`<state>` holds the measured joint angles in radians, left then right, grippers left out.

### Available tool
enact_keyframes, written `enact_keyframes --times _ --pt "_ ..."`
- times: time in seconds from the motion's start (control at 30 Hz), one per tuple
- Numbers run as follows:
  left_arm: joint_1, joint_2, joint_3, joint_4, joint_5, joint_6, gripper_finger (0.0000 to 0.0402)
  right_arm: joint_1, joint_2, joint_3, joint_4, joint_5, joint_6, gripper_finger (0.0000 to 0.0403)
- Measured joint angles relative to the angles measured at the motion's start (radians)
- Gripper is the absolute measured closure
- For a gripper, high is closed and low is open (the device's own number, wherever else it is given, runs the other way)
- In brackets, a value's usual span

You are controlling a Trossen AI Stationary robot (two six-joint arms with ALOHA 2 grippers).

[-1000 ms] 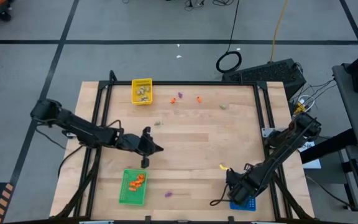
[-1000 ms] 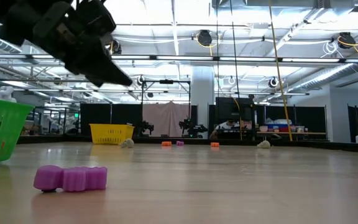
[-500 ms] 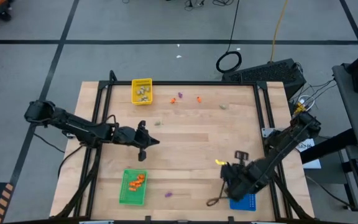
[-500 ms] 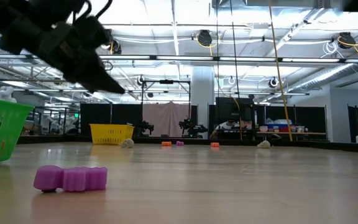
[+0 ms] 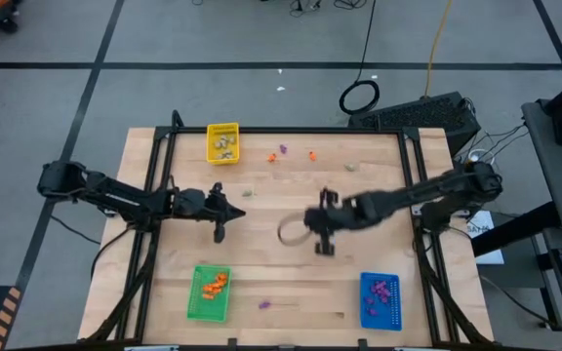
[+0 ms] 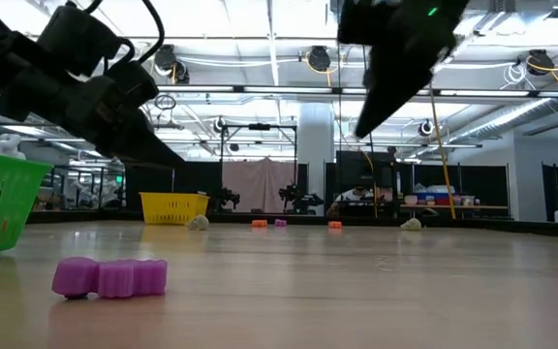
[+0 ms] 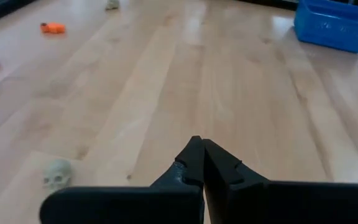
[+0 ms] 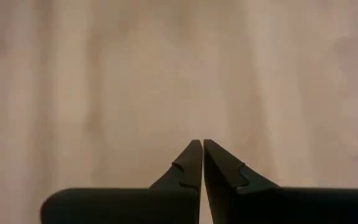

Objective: Sort Halloween decoration
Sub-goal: Put the orange skeleton toy into the green bin

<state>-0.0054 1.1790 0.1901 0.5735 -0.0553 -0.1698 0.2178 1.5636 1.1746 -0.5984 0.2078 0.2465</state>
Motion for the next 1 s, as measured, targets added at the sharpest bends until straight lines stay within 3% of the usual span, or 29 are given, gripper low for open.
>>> enact_keyframes --times 0.27,0.5,0.77,1.0 --pt "0.052 0.0 -0.007 0.054 0.0 0.032 0.0402 -0.354 0.049 -0.025 0.101 0.003 0.078 0.0397" --pt "0.096 0.0 -0.008 0.048 0.024 0.076 0.0402 -0.604 0.154 -0.025 0.179 -0.004 0.082 0.0346" --pt "0.16 0.0 -0.008 0.047 0.091 0.1 0.0402 -0.739 0.286 0.038 0.219 -0.055 0.079 0.0278" --pt "0.187 0.0 -0.008 0.045 0.132 0.105 0.0402 -0.787 0.409 0.142 0.196 -0.102 0.055 0.0272"
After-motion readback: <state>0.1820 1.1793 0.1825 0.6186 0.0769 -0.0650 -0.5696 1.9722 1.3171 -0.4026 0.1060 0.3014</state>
